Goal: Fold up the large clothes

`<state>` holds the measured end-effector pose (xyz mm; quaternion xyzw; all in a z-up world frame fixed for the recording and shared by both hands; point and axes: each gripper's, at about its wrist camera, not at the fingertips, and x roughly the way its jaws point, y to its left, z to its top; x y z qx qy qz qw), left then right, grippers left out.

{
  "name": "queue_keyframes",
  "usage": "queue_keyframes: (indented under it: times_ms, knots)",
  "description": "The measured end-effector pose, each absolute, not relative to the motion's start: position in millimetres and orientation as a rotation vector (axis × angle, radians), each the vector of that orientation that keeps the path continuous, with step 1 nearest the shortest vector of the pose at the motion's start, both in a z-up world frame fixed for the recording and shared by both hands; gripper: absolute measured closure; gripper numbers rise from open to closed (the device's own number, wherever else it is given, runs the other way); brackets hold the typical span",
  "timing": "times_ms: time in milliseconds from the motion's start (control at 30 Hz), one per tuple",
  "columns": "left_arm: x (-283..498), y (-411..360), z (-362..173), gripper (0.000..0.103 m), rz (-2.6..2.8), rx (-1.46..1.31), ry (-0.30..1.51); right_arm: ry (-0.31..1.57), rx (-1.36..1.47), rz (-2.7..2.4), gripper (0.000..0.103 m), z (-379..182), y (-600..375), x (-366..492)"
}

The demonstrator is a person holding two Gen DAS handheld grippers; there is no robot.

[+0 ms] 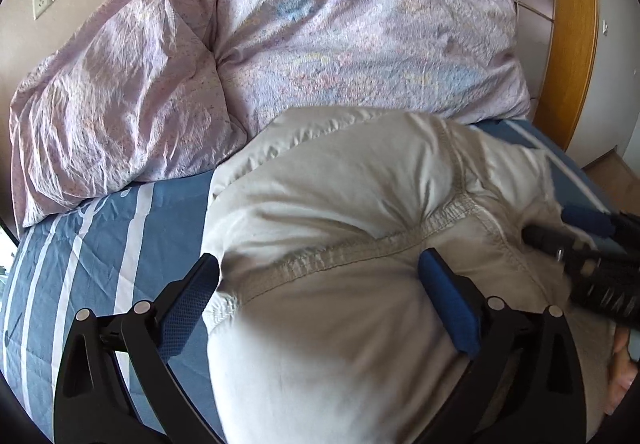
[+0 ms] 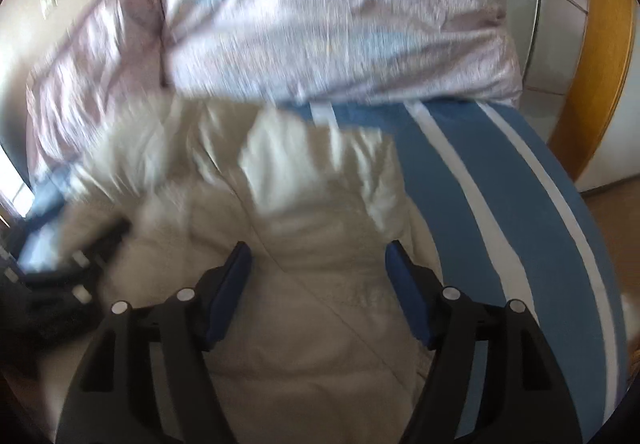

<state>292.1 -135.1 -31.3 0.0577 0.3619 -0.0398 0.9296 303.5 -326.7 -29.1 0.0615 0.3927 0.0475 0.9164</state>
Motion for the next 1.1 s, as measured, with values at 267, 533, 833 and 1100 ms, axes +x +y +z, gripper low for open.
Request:
queue_keyframes:
  times_ms: [267, 533, 833, 1100]
  knots:
    - [326, -132, -25, 0.002, -0.069, 0.105, 0.780, 0.869, 0.166, 0.077, 0.027, -54, -323, 350]
    - [324, -149, -42, 0.001, 0.005, 0.179, 0.745, 0.846, 0.196, 0.053, 0.023, -74, -328, 350]
    - [323, -148, -44, 0.001, 0.007, 0.190, 0.739, 0.840, 0.118, 0.089, 0.025, -53, -328, 303]
    - [323, -150, -45, 0.001, 0.012, 0.192, 0.735, 0.816, 0.149, 0.087, 0.014, -73, -336, 307]
